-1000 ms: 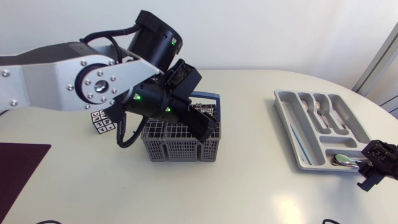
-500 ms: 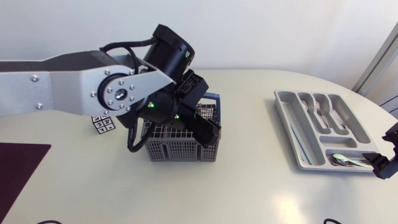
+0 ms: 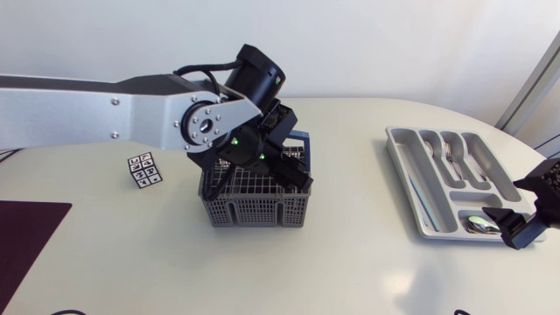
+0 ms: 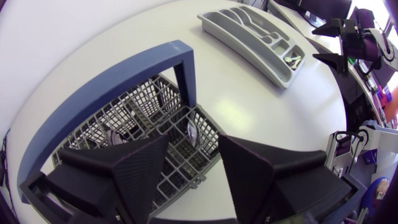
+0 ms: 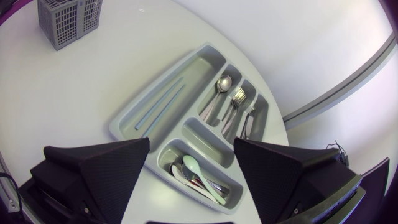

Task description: Transfer all utensils from the basket to the drawer tray.

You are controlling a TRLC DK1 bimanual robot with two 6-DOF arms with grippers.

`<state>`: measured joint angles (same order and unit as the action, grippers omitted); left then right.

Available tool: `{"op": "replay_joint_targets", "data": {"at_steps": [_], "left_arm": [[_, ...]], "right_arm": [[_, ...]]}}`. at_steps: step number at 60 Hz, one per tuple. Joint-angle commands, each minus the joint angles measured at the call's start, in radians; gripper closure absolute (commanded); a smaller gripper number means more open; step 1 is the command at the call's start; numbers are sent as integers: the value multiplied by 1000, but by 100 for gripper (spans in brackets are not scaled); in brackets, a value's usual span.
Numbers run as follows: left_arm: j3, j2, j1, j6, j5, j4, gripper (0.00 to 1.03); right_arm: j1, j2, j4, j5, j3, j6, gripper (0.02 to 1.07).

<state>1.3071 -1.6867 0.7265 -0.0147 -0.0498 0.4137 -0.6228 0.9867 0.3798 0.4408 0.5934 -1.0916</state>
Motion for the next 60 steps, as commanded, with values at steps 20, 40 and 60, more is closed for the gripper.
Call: {"op": "replay_joint_targets", "data": {"at_steps": [20,40,60], "left_arm": [[54,-74,-9,30,15,-21,89],[52,-82,-6,30,-2,-26,100],[-6,-19,-42,39,-82,-61,100]], "right_arm": [[92,-39,7,-33,-70,82,10],[100,-51,1,-39,-87,81,10],[101,-60,-4,-43,-96,78,10]]}}
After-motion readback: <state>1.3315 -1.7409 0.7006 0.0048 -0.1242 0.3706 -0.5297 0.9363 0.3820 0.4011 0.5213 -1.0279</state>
